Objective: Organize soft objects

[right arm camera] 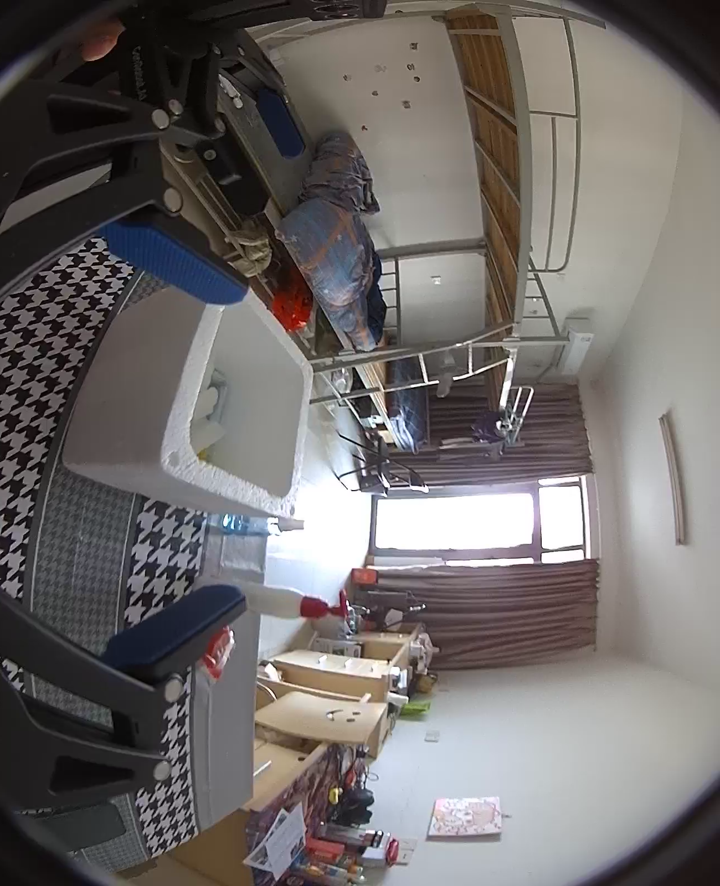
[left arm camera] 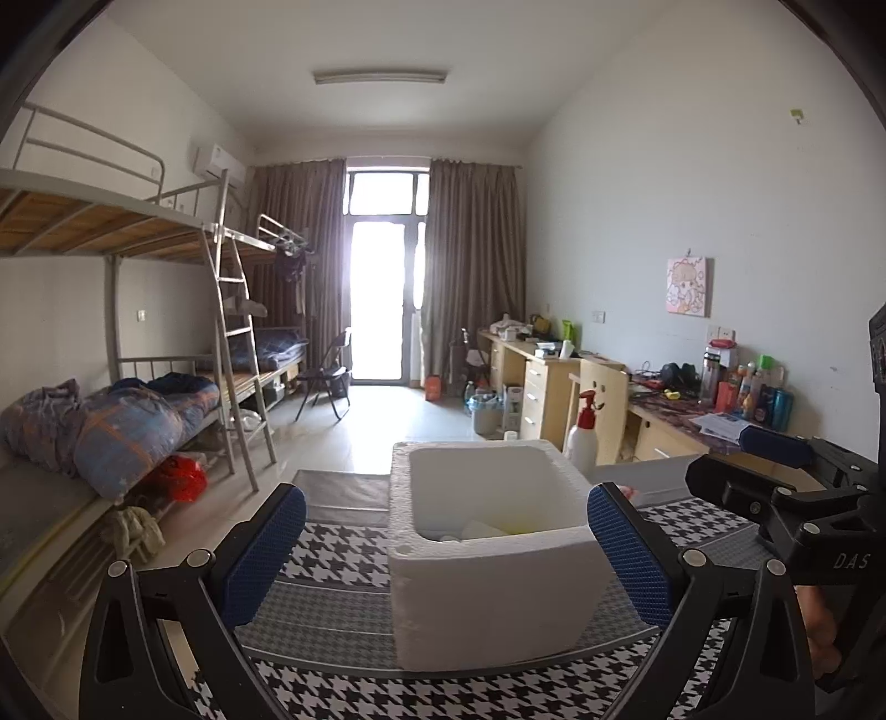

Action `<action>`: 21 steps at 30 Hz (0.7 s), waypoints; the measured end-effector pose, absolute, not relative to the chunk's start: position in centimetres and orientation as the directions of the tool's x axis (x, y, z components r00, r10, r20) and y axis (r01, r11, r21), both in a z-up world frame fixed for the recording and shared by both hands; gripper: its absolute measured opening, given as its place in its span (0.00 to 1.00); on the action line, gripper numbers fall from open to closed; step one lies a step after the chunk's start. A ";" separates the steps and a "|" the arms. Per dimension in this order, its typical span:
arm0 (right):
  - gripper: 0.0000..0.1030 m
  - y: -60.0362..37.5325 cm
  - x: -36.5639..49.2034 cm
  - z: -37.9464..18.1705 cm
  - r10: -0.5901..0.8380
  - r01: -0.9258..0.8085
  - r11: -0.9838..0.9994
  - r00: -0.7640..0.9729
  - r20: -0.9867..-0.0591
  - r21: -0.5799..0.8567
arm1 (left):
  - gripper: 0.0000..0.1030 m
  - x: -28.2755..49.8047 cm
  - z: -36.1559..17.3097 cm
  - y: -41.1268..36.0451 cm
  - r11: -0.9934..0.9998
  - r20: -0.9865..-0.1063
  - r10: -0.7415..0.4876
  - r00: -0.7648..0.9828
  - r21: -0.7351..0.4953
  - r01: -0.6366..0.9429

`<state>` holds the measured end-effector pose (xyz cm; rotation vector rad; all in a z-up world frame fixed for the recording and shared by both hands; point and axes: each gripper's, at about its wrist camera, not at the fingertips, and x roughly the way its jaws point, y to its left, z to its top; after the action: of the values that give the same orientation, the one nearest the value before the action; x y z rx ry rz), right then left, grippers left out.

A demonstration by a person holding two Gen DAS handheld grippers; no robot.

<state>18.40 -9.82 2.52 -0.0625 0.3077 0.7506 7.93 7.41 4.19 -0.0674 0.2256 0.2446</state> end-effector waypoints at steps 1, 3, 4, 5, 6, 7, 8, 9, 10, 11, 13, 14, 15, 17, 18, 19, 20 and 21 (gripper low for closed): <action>0.99 -10.1 18.3 2.6 0.660 -0.678 0.733 0.691 -0.293 0.053 | 0.99 7.8 4.3 7.3 0.970 -0.227 0.225 0.947 -0.042 -0.241; 0.99 -10.8 17.8 2.6 0.657 -0.671 0.739 0.700 -0.280 0.056 | 0.99 7.6 4.3 6.9 0.972 -0.224 0.213 0.951 -0.044 -0.229; 0.99 -11.0 17.6 2.6 0.655 -0.667 0.743 0.705 -0.273 0.061 | 0.99 7.4 4.3 6.6 0.974 -0.222 0.206 0.953 -0.044 -0.221; 0.99 -11.3 17.4 2.6 0.652 -0.662 0.747 0.710 -0.266 0.066 | 0.99 7.3 4.3 6.4 0.975 -0.221 0.205 0.954 -0.041 -0.219; 0.99 -11.9 17.2 2.5 0.652 -0.660 0.748 0.712 -0.260 0.069 | 0.99 7.2 4.2 6.0 0.975 -0.221 0.207 0.953 -0.038 -0.221; 0.99 -12.2 17.0 2.4 0.651 -0.656 0.751 0.717 -0.250 0.075 | 0.99 7.2 4.2 5.6 0.974 -0.220 0.213 0.952 -0.031 -0.225; 0.99 -12.6 16.7 2.3 0.650 -0.653 0.753 0.720 -0.242 0.080 | 0.99 7.2 4.1 5.3 0.974 -0.220 0.215 0.952 -0.025 -0.226; 0.99 -12.9 16.5 2.2 0.647 -0.649 0.757 0.725 -0.237 0.078 | 0.99 7.2 4.1 5.0 0.975 -0.222 0.213 0.952 -0.020 -0.223; 0.99 -13.0 16.2 2.1 0.640 -0.643 0.762 0.732 -0.235 0.072 | 0.99 7.2 4.1 4.8 0.975 -0.223 0.210 0.952 -0.019 -0.220; 0.99 -13.1 16.0 2.1 0.632 -0.636 0.769 0.740 -0.232 0.066 | 0.99 7.2 4.1 4.5 0.976 -0.222 0.208 0.953 -0.018 -0.217; 0.99 -13.4 15.7 2.0 0.624 -0.630 0.775 0.747 -0.228 0.058 | 0.99 7.1 4.0 4.2 0.976 -0.219 0.207 0.954 -0.020 -0.217; 0.99 -13.5 15.5 1.9 0.622 -0.628 0.776 0.749 -0.227 0.057 | 0.99 6.9 4.0 4.0 0.976 -0.214 0.207 0.955 -0.023 -0.217; 0.99 -13.7 15.4 1.8 0.621 -0.626 0.778 0.750 -0.226 0.058 | 0.99 6.8 3.9 3.9 0.977 -0.210 0.204 0.956 -0.024 -0.214; 0.99 -14.0 15.1 1.6 0.621 -0.626 0.778 0.752 -0.220 0.058 | 0.99 6.7 3.8 3.5 0.978 -0.208 0.200 0.958 -0.024 -0.209; 0.99 -14.2 15.0 1.5 0.619 -0.624 0.780 0.755 -0.216 0.056 | 0.99 6.7 3.7 3.4 0.978 -0.207 0.198 0.958 -0.024 -0.207; 0.99 -14.4 14.8 1.4 0.615 -0.619 0.784 0.760 -0.211 0.053 | 0.99 6.6 3.6 3.2 0.979 -0.207 0.193 0.959 -0.025 -0.203; 0.99 -14.6 14.7 1.3 0.613 -0.617 0.785 0.763 -0.206 0.050 | 0.99 6.5 3.6 3.1 0.980 -0.205 0.188 0.960 -0.029 -0.198; 0.99 -14.9 14.5 1.1 0.608 -0.612 0.790 0.769 -0.196 0.049 | 0.99 6.4 3.5 3.0 0.980 -0.204 0.184 0.962 -0.033 -0.194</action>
<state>14.49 -14.88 1.11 -0.0184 0.2067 0.6615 6.40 3.01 3.48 -0.0526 0.2014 0.1916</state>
